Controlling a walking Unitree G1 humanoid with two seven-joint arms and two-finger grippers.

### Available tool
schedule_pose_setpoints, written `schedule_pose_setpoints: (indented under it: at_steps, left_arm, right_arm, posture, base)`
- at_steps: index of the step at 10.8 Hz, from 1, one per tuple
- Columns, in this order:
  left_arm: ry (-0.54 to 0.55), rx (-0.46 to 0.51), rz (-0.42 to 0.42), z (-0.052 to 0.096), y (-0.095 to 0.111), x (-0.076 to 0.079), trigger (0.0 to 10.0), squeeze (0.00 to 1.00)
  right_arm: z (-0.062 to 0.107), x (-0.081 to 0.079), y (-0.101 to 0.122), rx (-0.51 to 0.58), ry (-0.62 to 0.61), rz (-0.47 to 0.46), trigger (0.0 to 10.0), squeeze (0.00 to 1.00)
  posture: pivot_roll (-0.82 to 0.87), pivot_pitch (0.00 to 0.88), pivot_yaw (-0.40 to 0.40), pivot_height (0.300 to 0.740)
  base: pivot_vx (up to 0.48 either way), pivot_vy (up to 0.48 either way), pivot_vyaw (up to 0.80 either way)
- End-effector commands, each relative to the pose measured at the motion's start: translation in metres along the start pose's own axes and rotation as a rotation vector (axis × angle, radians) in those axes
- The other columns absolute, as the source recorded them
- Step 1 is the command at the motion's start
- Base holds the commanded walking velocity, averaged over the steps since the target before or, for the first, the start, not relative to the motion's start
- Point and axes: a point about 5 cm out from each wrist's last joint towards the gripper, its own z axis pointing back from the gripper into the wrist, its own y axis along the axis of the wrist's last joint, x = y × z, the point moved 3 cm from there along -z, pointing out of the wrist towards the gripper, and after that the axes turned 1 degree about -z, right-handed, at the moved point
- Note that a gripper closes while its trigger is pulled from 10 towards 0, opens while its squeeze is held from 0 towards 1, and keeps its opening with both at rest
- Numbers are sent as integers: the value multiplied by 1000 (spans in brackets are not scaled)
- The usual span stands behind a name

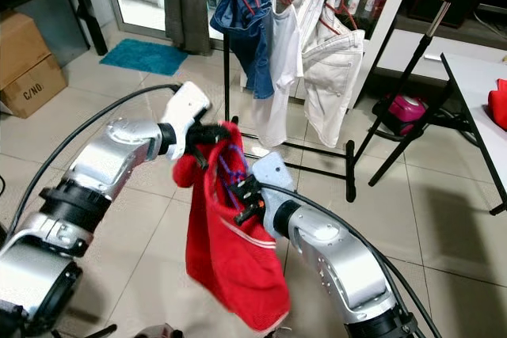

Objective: Hang hanger

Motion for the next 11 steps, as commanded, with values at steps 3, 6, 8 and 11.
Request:
schedule_pose_setpoints:
  at_steps: [3,6,8,11]
  left_arm:
    - [19,-21,-44,2,5,-8,0,0]
    - [-148,-67,0,13,-3,3,10000,1000]
    - [-225,-65,31,28,-2,6,10000,1000]
    - [-94,33,42,48,4,-18,10000,1000]
  right_arm:
    - [4,-8,16,79,56,24,10000,0]
    - [5,-5,15,75,54,23,10000,0]
    - [9,4,15,72,35,20,10000,0]
    - [15,14,22,113,10,-11,10000,0]
  posture:
    - [-47,0,-12,740]
    - [-49,0,-14,740]
    - [-49,0,-24,740]
    - [-45,0,-29,740]
  base:
    - [0,0,0]
    - [0,0,0]
    - [0,0,0]
    - [0,0,0]
